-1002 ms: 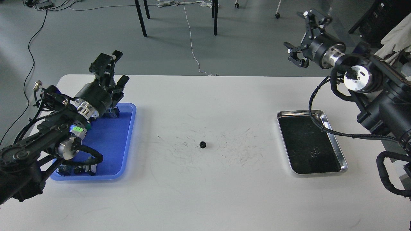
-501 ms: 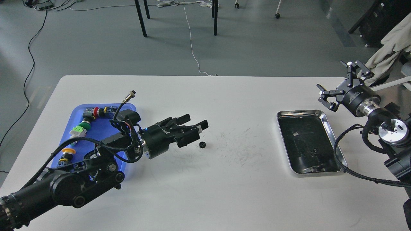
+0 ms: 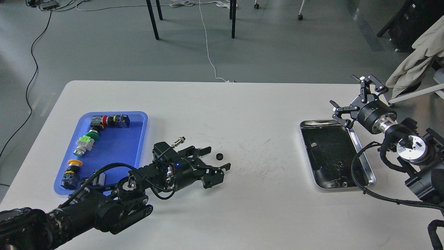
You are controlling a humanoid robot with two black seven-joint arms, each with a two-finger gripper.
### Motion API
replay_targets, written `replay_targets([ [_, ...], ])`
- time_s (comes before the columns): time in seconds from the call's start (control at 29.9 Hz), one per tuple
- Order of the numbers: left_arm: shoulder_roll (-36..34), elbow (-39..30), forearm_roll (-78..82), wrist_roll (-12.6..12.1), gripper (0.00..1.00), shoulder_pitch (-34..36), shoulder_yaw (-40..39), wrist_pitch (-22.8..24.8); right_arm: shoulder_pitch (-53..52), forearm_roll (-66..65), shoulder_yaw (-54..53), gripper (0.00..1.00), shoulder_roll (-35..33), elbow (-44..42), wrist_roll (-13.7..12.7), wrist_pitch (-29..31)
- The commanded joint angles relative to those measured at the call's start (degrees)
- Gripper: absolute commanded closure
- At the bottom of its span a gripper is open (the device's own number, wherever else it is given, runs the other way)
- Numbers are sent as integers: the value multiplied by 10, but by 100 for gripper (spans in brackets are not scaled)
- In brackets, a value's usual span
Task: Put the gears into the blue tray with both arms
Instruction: 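Reach the left gripper out to the black gear on the table, then close the left gripper on the black gear, then carry the gear with the left gripper into the blue tray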
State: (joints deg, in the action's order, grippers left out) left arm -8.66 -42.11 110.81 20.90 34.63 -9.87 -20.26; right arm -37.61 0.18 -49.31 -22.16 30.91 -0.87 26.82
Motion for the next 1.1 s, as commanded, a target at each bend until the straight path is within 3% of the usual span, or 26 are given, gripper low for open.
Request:
replay_targets([
  [0.0, 14, 34, 0, 0, 5, 11, 27, -27, 2, 0, 1, 3, 4, -1, 0, 0],
  [0.23, 15, 40, 2, -1, 18, 12, 36, -35, 3, -1, 2, 3, 8, 0, 0, -1],
  [0.63, 15, 55, 13, 0, 73, 13, 36, -38, 1, -4, 3, 3, 18, 0, 0, -1],
  [0.77, 15, 55, 14, 0, 86, 12, 36, -39, 1, -4, 3, 3, 18, 0, 0, -1],
  [1.07, -3, 38, 6, -1, 95, 42, 30, -57, -1, -5, 3, 3, 17, 0, 0, -1],
])
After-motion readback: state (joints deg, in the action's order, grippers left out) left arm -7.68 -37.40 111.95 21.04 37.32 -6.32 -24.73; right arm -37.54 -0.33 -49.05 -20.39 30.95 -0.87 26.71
